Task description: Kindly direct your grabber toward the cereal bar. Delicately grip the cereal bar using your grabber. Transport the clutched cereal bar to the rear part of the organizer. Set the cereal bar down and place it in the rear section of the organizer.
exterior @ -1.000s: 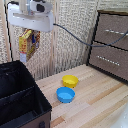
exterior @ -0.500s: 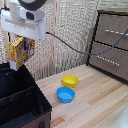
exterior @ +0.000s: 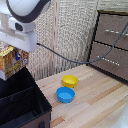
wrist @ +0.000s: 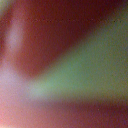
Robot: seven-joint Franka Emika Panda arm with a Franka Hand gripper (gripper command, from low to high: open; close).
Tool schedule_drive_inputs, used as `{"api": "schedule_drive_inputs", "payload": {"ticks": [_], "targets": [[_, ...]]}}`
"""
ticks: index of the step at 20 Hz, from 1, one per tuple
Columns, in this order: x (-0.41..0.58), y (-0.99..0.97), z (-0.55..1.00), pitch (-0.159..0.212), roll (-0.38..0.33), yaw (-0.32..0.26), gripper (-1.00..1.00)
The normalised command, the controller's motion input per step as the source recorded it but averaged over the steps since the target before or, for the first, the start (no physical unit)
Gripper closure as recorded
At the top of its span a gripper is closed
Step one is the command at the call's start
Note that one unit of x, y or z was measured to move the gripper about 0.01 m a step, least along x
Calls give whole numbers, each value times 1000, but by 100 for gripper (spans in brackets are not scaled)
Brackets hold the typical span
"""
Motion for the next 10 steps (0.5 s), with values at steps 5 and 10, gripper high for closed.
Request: {"api": "schedule_drive_inputs", "payload": {"ticks": [5,10], "targets": [[388,503,-1,76,53,-153,100],[452,385,-27,81,24,-142,100]]}}
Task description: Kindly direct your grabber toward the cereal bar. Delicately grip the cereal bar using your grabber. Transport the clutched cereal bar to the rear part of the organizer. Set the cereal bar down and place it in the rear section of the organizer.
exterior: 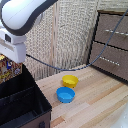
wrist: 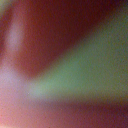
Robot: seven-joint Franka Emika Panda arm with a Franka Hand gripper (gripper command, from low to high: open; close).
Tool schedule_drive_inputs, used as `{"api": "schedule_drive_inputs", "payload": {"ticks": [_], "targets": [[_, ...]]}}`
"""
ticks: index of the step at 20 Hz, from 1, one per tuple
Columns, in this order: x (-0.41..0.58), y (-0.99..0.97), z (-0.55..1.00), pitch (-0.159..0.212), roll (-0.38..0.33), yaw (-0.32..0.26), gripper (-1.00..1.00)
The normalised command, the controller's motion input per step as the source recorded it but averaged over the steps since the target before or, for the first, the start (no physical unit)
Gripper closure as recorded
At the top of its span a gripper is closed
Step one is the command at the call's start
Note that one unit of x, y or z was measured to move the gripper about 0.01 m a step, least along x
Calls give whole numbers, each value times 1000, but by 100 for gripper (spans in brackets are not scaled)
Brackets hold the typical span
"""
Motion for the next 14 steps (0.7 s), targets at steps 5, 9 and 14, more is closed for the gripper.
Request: {"api": "schedule_drive_inputs", "payload": {"ticks": [5,9,14], "targets": [[14,91,29,88,-2,-87,-100],[82,-2,129,86,0,-72,-100],[48,-96,317,45,40,-59,-100]]}}
